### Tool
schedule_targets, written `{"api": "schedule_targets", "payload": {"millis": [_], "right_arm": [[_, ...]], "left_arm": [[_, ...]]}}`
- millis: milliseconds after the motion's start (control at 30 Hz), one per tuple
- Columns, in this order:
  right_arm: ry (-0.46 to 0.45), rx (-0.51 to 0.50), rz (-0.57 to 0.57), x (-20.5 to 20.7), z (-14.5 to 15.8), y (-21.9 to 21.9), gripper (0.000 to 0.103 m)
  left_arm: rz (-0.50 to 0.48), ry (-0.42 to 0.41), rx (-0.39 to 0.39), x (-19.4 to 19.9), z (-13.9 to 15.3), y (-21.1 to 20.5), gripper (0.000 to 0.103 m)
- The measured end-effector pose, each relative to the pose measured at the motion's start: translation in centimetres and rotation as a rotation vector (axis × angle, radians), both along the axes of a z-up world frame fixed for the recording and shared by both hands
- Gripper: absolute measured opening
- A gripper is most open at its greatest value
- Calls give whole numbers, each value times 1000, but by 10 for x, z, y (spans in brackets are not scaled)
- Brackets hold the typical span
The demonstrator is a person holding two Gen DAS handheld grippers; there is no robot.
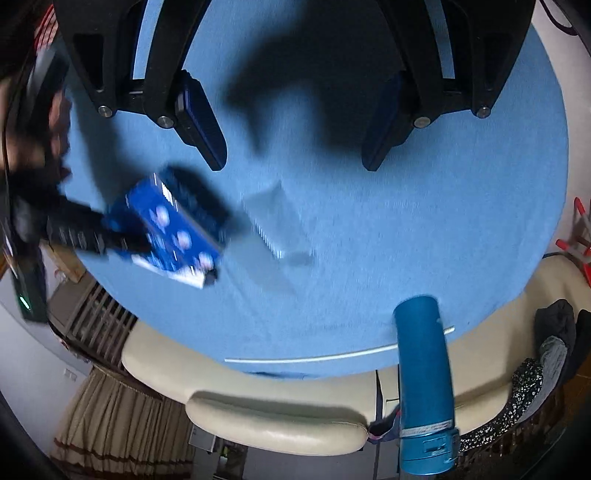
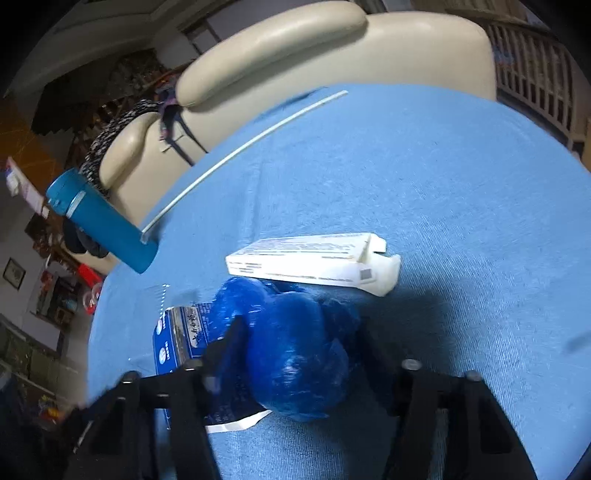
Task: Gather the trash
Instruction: 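Grasp the blue bags with the right tool while the left tool grasps the clear plastic tray, then carry the blue bags and clear tray over the red basket with both tools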
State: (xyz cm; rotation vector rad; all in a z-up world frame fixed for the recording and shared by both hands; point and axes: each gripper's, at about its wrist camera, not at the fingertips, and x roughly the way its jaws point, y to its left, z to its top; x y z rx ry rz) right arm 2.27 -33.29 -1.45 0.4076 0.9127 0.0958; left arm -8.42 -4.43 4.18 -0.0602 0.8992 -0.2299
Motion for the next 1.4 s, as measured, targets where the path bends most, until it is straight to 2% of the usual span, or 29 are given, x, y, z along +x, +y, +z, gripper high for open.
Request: {"api": "schedule_targets", "payload": {"millis": [67,233,267,367,433,500,533,700,967,1067,1233,1400], "right_arm": [[-11,-12,26,-4,4,3,46],[-25,-18,46,-20,3,2,45],[-28,-10,43,-24,3,1,45],[-34,15,33,-31,1,-5,45],[-36,24,27,-35,0,-6,45],[-37,25,27,-38,0,-5,45],[-37,23,27,-40,1,-4,45],[-42,1,43,-55,2,6,45],[-54,20,13,-98,5,14,44],[-62,35,-14,-119,6,12,43],[-87,66,-66,-150,14,5,43],[-128,93,-110,-176,28,-2,43]], "left_arm": [[15,-1,-30,17,4,-4,76],[36,26,-72,52,8,-17,76],[34,35,-74,59,9,-22,79],[71,42,13,79,4,-33,81],[102,73,34,91,-5,-33,81],[81,109,37,94,-16,-32,55],[66,142,48,94,-23,-31,26],[30,152,10,65,-28,-12,24],[20,87,-73,0,-10,30,24],[11,70,-107,-21,-3,33,24],[-21,49,-121,-47,6,28,24],[-69,43,-79,-62,11,7,24]]}}
